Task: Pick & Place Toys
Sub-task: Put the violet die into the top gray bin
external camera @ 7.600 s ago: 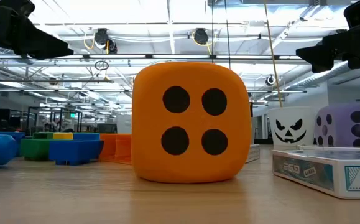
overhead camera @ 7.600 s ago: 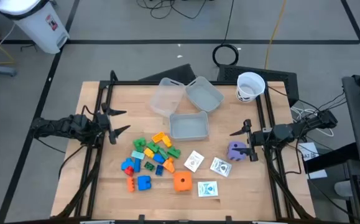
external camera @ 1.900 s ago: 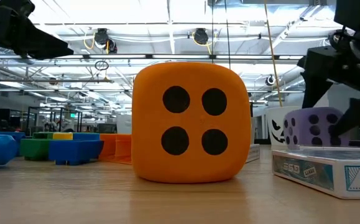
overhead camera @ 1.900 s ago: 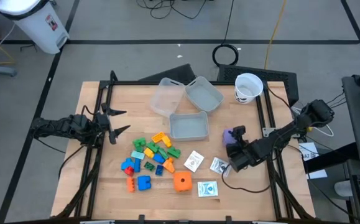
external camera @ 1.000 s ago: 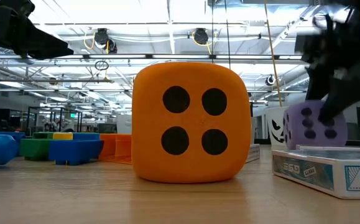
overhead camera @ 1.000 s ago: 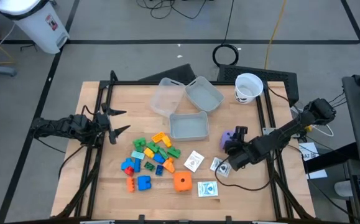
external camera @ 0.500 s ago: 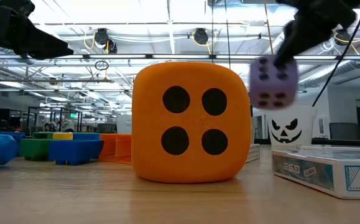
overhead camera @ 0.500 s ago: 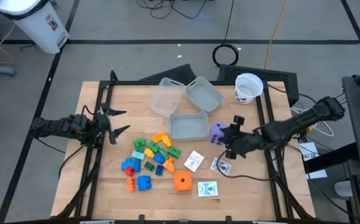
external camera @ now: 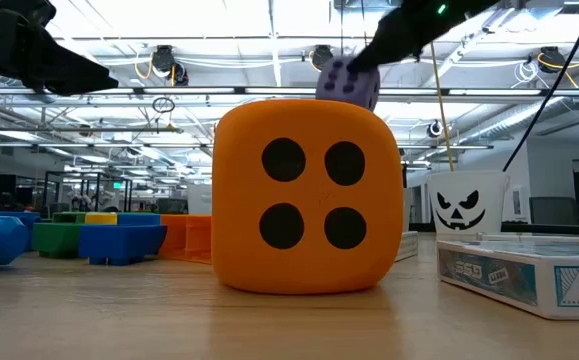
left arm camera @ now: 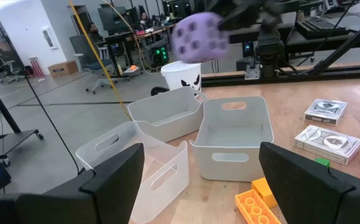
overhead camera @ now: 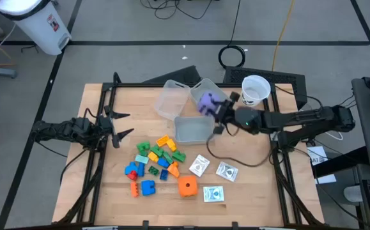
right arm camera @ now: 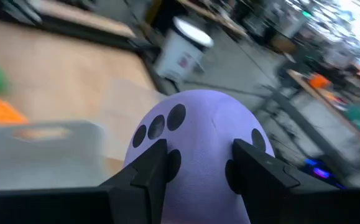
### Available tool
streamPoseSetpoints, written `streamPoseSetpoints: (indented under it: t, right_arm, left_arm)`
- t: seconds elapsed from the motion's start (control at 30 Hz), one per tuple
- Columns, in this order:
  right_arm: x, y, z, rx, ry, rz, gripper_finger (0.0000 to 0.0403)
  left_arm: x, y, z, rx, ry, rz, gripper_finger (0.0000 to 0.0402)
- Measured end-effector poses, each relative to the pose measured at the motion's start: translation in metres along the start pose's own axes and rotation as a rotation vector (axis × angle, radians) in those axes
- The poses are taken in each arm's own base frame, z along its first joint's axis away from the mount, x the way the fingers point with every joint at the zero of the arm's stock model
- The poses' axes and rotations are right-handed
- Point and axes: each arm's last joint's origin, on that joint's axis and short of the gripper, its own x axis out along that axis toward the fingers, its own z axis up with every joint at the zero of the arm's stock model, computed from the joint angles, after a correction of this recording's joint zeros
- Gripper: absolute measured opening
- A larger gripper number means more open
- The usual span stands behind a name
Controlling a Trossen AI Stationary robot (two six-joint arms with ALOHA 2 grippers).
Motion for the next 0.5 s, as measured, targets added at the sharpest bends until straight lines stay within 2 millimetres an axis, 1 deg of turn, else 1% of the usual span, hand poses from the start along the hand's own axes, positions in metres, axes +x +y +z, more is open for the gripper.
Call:
streamPoseSetpoints:
  t: [0.1, 0.23, 0.4, 0.5]
  right_arm:
    - [0.024, -0.014, -0.014, -0.017, 0.072, -0.059, 0.0146]
    - [0.057, -0.026, -0.034, -0.005, 0.122, -0.02, 0.0146]
    - [0.094, -0.032, -0.061, 0.011, 0.185, -0.065, 0.0146]
    - [0.111, -0.03, -0.077, 0.012, 0.218, -0.038, 0.0146]
  left_arm:
    - [0.0, 0.0, 0.0, 0.0, 0.0, 0.0, 0.0324]
    - [0.0, 0.0, 0.0, 0.0, 0.0, 0.0, 0.0324]
    - [0.0, 0.0, 0.0, 0.0, 0.0, 0.0, 0.0324]
    - [0.0, 0.0, 0.0, 0.0, 0.0, 0.0, 0.0324]
